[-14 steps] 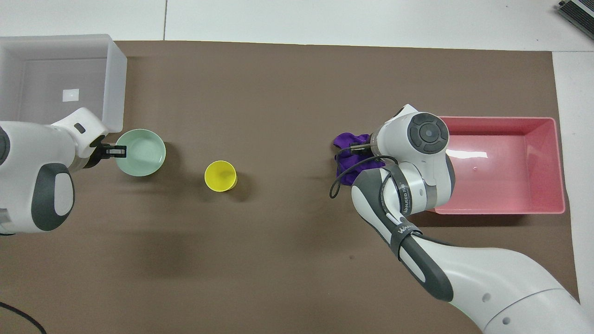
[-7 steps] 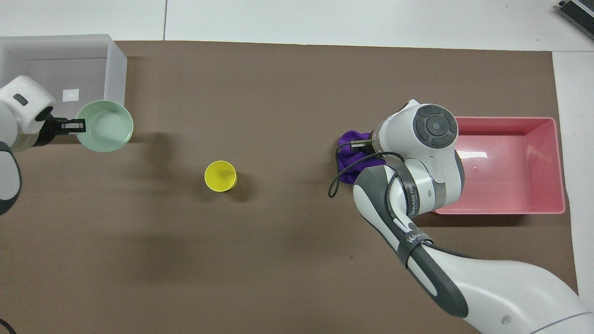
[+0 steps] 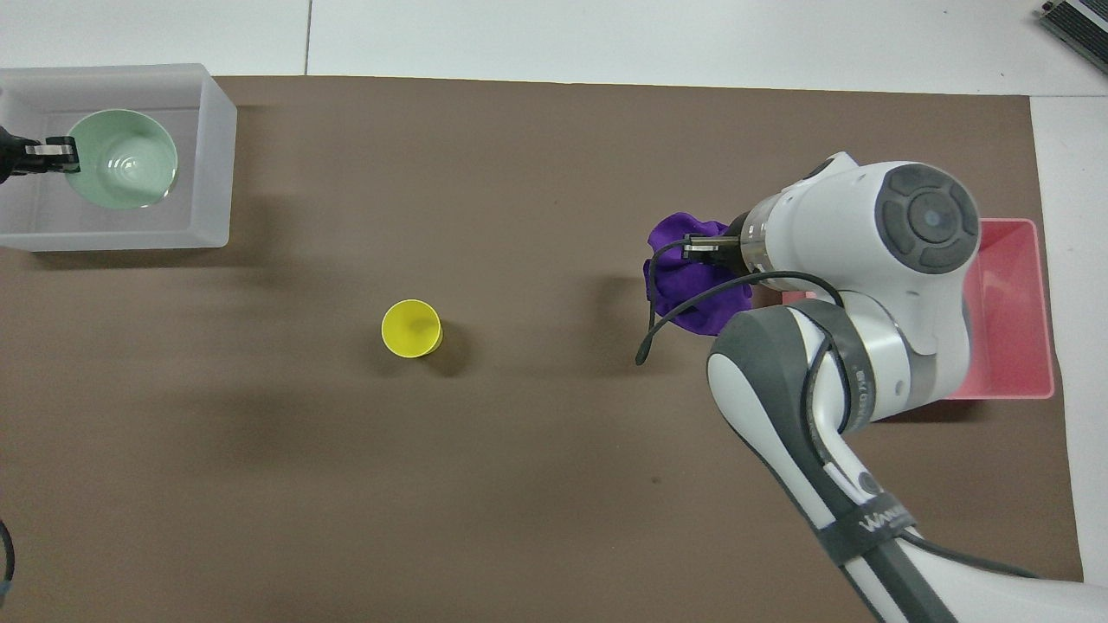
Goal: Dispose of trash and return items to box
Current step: 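Carry the purple cloth into the pink box with the right gripper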
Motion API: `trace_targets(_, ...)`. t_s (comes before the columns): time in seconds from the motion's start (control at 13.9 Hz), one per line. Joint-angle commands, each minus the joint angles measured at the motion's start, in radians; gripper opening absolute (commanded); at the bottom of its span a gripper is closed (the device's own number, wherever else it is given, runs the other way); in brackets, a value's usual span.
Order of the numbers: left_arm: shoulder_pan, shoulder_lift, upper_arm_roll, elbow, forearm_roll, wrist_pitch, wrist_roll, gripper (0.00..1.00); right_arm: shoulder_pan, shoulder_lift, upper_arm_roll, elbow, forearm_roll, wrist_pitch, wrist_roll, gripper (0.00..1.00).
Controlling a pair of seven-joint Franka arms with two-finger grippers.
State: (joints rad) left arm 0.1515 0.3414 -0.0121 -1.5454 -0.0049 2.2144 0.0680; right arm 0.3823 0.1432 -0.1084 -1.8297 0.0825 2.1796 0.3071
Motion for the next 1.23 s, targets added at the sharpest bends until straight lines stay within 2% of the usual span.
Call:
trace_targets(0.0, 0.034, 0.183, -0.014, 0.253, -0.001, -0.068, 0.009, 0.0, -0.066, -0.065, 0.002, 0.02, -0.013, -0.073, -0.011, 0.0)
trace_targets(0.07, 0.066, 0.244, -0.025, 0.318, -0.003, -0.074, 0.007, 0.0, -0.1, -0.089, 0.003, 0.02, -0.03, -0.098, -0.049, 0.0)
trace_targets(0.22, 0.088, 0.307, -0.042, 0.376, 0.0, -0.062, 0.007, 0.0, -0.176, -0.115, 0.003, 0.02, -0.033, -0.135, -0.15, 0.0)
trace_targets(0.51, 0.111, 0.379, -0.039, 0.395, 0.0, -0.007, 0.006, 0.0, -0.333, -0.119, 0.003, -0.014, -0.033, -0.123, -0.351, 0.0)
trace_targets(0.72, 0.108, 0.387, -0.036, 0.349, 0.009, 0.053, 0.003, 0.0, -0.425, -0.087, 0.004, -0.092, -0.033, -0.037, -0.456, 0.0)
trace_targets(1.01, 0.112, 0.348, -0.032, 0.2, 0.025, 0.165, -0.002, 0.0, -0.456, -0.044, 0.004, -0.215, -0.03, 0.093, -0.457, 0.0)
trace_targets(1.15, 0.111, 0.335, -0.031, 0.174, 0.026, 0.176, -0.002, 0.0, -0.47, -0.021, 0.004, -0.267, -0.03, 0.169, -0.457, 0.0)
